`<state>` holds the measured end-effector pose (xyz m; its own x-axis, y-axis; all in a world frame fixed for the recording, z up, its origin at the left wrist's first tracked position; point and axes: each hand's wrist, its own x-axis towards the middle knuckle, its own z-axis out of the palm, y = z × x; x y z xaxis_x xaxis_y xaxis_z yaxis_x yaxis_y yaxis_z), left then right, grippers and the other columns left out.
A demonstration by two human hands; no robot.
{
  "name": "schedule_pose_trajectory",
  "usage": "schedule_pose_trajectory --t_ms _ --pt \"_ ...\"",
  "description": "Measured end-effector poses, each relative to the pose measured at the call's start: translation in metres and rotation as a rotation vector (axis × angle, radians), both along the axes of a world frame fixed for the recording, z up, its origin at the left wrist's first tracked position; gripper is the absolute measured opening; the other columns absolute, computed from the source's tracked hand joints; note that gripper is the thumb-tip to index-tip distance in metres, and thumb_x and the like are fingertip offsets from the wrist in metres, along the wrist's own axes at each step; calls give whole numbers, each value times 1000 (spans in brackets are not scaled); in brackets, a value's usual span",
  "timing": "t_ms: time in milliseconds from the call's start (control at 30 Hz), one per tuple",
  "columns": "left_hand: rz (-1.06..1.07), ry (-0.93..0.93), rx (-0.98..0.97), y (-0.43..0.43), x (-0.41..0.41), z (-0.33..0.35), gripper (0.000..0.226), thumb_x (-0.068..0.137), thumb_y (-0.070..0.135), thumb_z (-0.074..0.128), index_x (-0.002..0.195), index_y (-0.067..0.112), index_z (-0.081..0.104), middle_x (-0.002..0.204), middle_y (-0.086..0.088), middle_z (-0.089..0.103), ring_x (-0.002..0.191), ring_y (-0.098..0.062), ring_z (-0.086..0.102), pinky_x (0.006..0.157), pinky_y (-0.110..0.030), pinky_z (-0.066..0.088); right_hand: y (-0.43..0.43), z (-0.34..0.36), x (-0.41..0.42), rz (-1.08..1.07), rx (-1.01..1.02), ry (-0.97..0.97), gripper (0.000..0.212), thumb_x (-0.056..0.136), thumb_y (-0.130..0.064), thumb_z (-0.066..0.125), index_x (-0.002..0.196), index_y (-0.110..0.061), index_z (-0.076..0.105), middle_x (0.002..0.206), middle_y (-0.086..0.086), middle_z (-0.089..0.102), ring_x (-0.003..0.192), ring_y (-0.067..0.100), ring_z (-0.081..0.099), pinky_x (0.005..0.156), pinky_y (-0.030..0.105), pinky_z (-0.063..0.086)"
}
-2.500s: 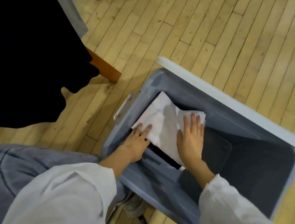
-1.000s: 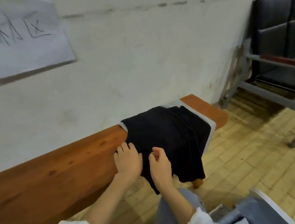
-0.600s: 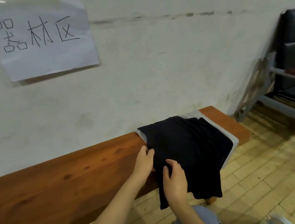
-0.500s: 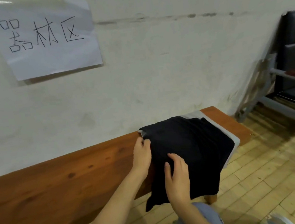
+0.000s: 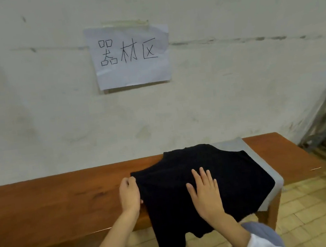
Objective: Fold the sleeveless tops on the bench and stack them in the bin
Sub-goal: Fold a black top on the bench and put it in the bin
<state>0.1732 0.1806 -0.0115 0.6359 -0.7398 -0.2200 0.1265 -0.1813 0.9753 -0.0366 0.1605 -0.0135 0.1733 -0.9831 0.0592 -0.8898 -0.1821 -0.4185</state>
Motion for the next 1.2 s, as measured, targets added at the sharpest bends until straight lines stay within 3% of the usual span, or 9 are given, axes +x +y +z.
schedule_pose_trajectory --t_ms 233,300,400,633,833,933,1033,1100,1200 --pt "-188 -607 271 21 49 -6 19 96 22 49 79 15 44 72 -2 51 62 -17 49 54 -28 34 -48 -4 -29 -89 78 53 58 100 -43 34 149 -13 24 155 8 26 145 26 15 118 44 17" --pt "-169 -918 296 16 33 -9 9 88 15 57 93 15 49 95 -3 56 84 -21 56 65 -28 41 -66 -3 -54 -141 123 7 57 100 -39 38 147 -8 28 151 13 33 142 30 24 115 46 24" --pt "-255 -1204 209 -8 -16 -16 34 78 9 61 111 15 56 125 -6 51 108 -25 50 88 -36 43 -90 -6 -89 -294 173 -41 55 99 -32 43 144 -4 32 145 17 38 134 35 35 110 46 32" --pt "-603 -1167 81 -83 -146 -10 30 93 20 49 123 18 51 125 1 48 110 -14 48 93 -27 39 -132 -18 -146 -508 239 -142 32 90 -31 54 113 -9 58 118 17 55 100 37 58 88 46 50" --pt "-665 -1170 93 -91 -160 -25 29 93 23 51 122 20 52 125 3 47 110 -13 46 92 -26 40 -137 -21 -150 -493 202 -109 19 90 -31 53 83 -13 55 98 9 55 90 32 55 83 43 49" --pt "-673 -948 58 -93 -154 -20 22 95 24 50 115 19 57 117 5 52 103 -10 51 90 -24 43 -119 1 -130 -400 56 -222 13 98 -22 44 89 -13 44 85 5 53 84 27 56 71 36 44" --pt "-588 -345 68 -95 -152 4 29 98 36 45 94 14 63 91 0 60 74 -10 57 64 -21 46 -87 32 -86 -182 -16 -405 10 100 -17 41 94 -10 44 74 3 54 67 19 55 55 26 40" --pt "-553 127 134 -96 -145 21 39 96 45 46 82 15 67 76 -2 64 62 -14 58 56 -25 45 -68 43 -50 -8 40 -457 8 99 -16 42 94 -11 45 74 -1 56 68 13 55 61 27 44" --pt "-507 578 212 -87 -107 35 33 91 30 58 65 13 70 76 -6 64 73 -16 62 70 -26 49 -44 45 1 192 271 -592 7 95 -18 49 88 -17 50 84 -2 62 81 12 60 76 30 49"
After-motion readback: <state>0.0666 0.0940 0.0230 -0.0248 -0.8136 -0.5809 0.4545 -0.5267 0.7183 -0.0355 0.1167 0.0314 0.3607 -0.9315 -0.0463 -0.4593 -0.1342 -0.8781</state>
